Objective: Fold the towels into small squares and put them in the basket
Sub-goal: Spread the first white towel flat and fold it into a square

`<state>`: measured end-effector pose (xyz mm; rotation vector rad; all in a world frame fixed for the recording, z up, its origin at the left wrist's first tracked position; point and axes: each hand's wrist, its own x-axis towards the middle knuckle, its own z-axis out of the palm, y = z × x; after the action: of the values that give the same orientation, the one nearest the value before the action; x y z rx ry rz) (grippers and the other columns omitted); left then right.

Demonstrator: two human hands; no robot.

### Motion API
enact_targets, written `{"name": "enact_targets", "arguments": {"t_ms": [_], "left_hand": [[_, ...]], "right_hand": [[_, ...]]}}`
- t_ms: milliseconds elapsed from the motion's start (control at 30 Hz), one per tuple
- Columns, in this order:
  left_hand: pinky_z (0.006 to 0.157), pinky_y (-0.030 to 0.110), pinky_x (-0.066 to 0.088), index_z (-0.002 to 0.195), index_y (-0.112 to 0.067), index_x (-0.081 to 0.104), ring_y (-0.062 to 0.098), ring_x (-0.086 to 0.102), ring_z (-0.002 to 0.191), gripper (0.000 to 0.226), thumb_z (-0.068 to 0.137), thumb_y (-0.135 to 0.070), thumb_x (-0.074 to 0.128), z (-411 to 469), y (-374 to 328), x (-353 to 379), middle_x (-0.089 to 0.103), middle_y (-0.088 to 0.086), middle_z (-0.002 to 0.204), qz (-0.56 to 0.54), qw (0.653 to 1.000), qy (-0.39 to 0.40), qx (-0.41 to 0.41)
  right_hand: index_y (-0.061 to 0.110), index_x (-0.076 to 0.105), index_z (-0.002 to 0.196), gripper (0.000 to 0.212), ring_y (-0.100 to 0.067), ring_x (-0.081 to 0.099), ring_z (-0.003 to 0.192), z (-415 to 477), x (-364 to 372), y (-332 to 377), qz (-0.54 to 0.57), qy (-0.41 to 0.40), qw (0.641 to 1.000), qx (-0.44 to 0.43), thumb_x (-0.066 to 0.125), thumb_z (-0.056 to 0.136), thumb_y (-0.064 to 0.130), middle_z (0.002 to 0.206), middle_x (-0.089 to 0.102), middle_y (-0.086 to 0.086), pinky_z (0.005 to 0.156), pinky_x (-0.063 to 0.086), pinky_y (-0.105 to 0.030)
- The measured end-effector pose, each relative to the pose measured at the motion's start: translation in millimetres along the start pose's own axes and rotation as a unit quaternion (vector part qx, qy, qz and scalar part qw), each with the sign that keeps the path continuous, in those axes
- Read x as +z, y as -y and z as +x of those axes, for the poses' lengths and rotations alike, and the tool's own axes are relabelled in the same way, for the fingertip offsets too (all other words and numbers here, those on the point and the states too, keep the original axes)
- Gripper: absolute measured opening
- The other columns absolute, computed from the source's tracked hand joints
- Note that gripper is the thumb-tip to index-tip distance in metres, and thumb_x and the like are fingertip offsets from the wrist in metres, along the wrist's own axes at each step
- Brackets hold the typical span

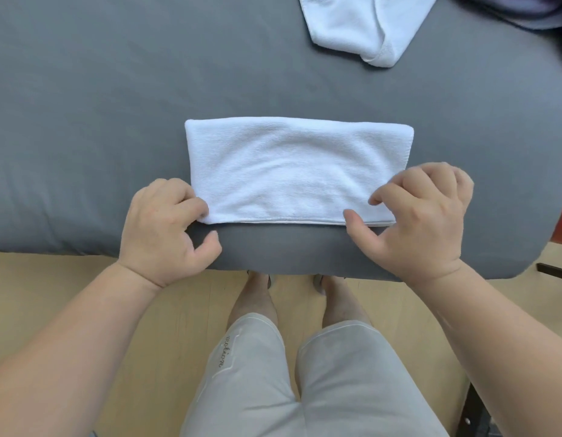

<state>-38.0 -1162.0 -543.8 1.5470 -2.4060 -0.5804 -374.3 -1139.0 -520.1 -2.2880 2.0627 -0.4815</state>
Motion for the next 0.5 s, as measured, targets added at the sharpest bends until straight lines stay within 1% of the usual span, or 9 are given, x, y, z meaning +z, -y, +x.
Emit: {"name": "enact_targets", "arguments": {"t_ms": [67, 100, 133, 200, 267, 300, 333, 400, 500], "left_hand": [[0.062, 0.045, 0.038, 0.077, -0.003, 0.065, 0.032, 0.049, 0.067, 0.024, 0.076, -0.026, 0.059, 13.2, -7.5, -5.6, 0.056, 0.011, 0.080, 0.008, 0.999, -0.038, -0.020], [0.065, 0.045, 0.040, 0.085, -0.002, 0.067, 0.035, 0.053, 0.073, 0.025, 0.082, -0.025, 0.057, 22.3, -13.3, -6.4, 0.059, 0.013, 0.086, 0.019, 0.997, -0.063, -0.027], [0.071, 0.046, 0.042, 0.096, -0.002, 0.068, 0.038, 0.057, 0.082, 0.027, 0.086, -0.024, 0.056, 32.4, -20.5, -5.9, 0.063, 0.016, 0.096, 0.029, 0.996, -0.084, -0.033], [0.093, 0.052, 0.043, 0.123, -0.003, 0.063, 0.043, 0.056, 0.112, 0.038, 0.093, -0.024, 0.053, 53.2, -36.6, -0.9, 0.061, 0.019, 0.126, 0.049, 0.994, -0.091, -0.041], [0.115, 0.057, 0.023, 0.147, -0.007, 0.042, 0.038, 0.032, 0.143, 0.056, 0.098, -0.032, 0.046, 66.2, -47.7, 8.6, 0.038, 0.014, 0.156, 0.076, 0.995, -0.014, -0.062], [0.119, 0.058, 0.011, 0.155, -0.008, 0.027, 0.036, 0.016, 0.150, 0.064, 0.100, -0.039, 0.040, 67.7, -47.9, 15.4, 0.021, 0.012, 0.164, 0.100, 0.992, 0.042, -0.070], [0.120, 0.059, 0.003, 0.158, -0.010, 0.013, 0.034, 0.003, 0.153, 0.071, 0.101, -0.047, 0.034, 66.4, -43.9, 22.5, 0.006, 0.010, 0.167, 0.130, 0.984, 0.092, -0.077], [0.120, 0.062, -0.003, 0.159, -0.014, -0.006, 0.032, -0.011, 0.153, 0.081, 0.098, -0.061, 0.022, 58.0, -31.0, 33.8, -0.012, 0.006, 0.167, 0.171, 0.970, 0.147, -0.086], [0.119, 0.062, -0.005, 0.157, -0.016, -0.014, 0.033, -0.017, 0.151, 0.089, 0.094, -0.071, 0.014, 57.2, -18.4, 38.8, -0.021, 0.006, 0.165, 0.197, 0.963, 0.167, -0.078]], "right_hand": [[0.014, 0.073, 0.080, 0.029, -0.032, 0.058, 0.087, 21.9, 6.0, 18.2, 0.037, -0.025, 0.999, -0.019, 0.066, 0.087, 0.042, 0.085, 0.065, -0.005, 0.093, 0.041, -0.050], [0.012, 0.074, 0.092, 0.027, -0.034, 0.060, 0.096, 33.5, 12.1, 28.8, 0.050, -0.019, 0.998, -0.024, 0.064, 0.091, 0.037, 0.097, 0.067, -0.008, 0.099, 0.041, -0.052], [0.011, 0.073, 0.107, 0.028, -0.035, 0.060, 0.109, 44.0, 20.1, 40.0, 0.051, 0.001, 0.998, -0.022, 0.060, 0.094, 0.032, 0.112, 0.067, -0.010, 0.107, 0.037, -0.054], [0.013, 0.061, 0.135, 0.040, -0.035, 0.046, 0.138, 58.8, 39.0, 59.6, 0.037, 0.069, 0.997, -0.016, 0.052, 0.099, 0.029, 0.145, 0.054, -0.012, 0.118, 0.025, -0.058], [0.019, 0.043, 0.151, 0.051, -0.034, 0.026, 0.151, 61.6, 56.5, 72.5, 0.010, 0.149, 0.988, -0.027, 0.045, 0.102, 0.031, 0.163, 0.030, -0.009, 0.121, 0.016, -0.060], [0.022, 0.034, 0.156, 0.055, -0.034, 0.018, 0.153, 57.9, 63.0, 74.4, -0.006, 0.188, 0.982, -0.035, 0.041, 0.103, 0.034, 0.167, 0.020, -0.008, 0.122, 0.011, -0.060], [0.025, 0.025, 0.159, 0.058, -0.033, 0.010, 0.155, 52.1, 68.3, 72.7, -0.023, 0.222, 0.974, -0.040, 0.036, 0.104, 0.040, 0.169, 0.011, -0.005, 0.123, 0.006, -0.059], [0.032, 0.009, 0.161, 0.063, -0.030, -0.003, 0.156, 39.2, 73.1, 61.1, -0.050, 0.259, 0.964, -0.032, 0.026, 0.105, 0.053, 0.170, -0.002, -0.002, 0.123, -0.004, -0.057], [0.039, -0.001, 0.160, 0.070, -0.027, -0.012, 0.155, 31.2, 70.7, 38.2, -0.061, 0.270, 0.960, 0.049, 0.019, 0.099, 0.067, 0.169, -0.012, -0.001, 0.122, -0.008, -0.057]]}}
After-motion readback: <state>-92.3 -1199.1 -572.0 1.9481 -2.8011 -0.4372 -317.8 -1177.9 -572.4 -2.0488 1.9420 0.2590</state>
